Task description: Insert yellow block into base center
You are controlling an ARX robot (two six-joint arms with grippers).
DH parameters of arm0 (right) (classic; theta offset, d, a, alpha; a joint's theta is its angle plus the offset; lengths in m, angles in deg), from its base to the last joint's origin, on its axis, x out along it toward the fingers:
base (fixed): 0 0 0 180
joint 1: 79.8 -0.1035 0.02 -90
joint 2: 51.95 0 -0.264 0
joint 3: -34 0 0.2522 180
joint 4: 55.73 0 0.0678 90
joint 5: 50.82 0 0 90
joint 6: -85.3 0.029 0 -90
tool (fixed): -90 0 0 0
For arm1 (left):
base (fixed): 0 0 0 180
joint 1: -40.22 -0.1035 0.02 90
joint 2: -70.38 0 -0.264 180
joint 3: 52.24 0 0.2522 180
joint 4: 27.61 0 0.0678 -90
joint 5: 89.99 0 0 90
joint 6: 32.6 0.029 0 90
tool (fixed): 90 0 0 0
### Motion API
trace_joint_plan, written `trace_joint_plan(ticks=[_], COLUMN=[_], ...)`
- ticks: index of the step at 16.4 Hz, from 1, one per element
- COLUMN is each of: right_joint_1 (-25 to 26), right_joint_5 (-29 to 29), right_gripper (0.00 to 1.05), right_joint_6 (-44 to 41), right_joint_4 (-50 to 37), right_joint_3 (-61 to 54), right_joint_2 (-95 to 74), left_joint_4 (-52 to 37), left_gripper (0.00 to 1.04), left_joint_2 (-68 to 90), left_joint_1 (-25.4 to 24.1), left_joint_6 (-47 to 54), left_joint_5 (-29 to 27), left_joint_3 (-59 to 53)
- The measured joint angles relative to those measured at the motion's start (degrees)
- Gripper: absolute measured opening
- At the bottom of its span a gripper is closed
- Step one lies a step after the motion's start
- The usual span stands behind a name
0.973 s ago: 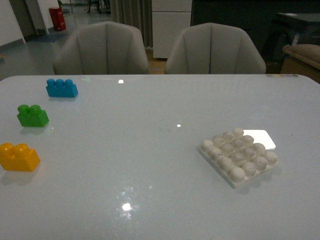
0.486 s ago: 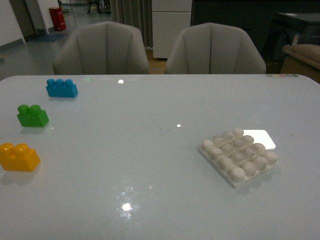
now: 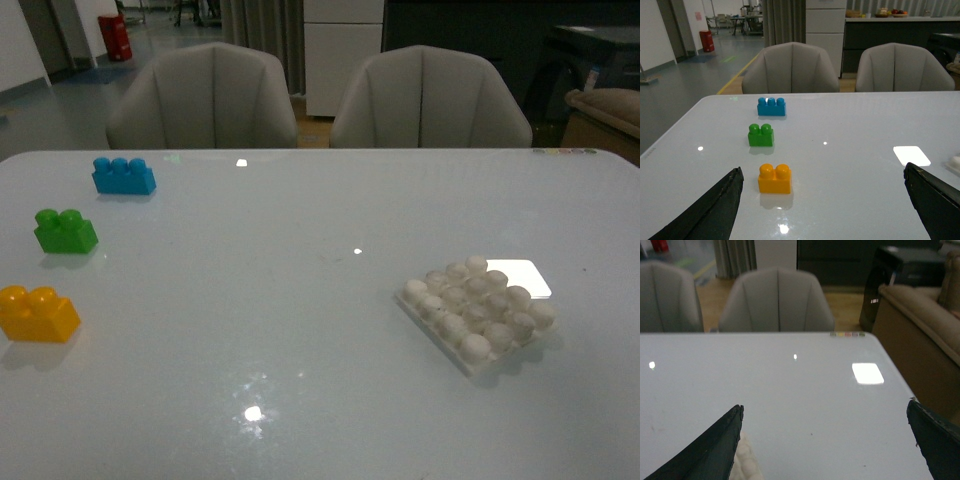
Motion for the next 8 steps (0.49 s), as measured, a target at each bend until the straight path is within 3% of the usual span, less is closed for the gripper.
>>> trace_joint_plan(ticks=[3, 8], right_joint_1=[-0.07, -4.17], right_joint_5=[-0.5, 5.29], right_gripper=[0.98, 0.98], right_joint_6=[-7.63, -12.37], right_joint_4=[6.16, 16.39], right_joint_3=[18.53, 26.97], right_joint_2=[-30.03, -49.05], left_joint_4=[0.0, 0.0], left_gripper=[0.98, 0.98], left_joint_2=[0.0, 0.0], left_joint_1=[0.0, 0.0], left_joint_6=[0.0, 0.0], left_joint_5=[0.0, 0.0], left_joint_3=[0.0, 0.0])
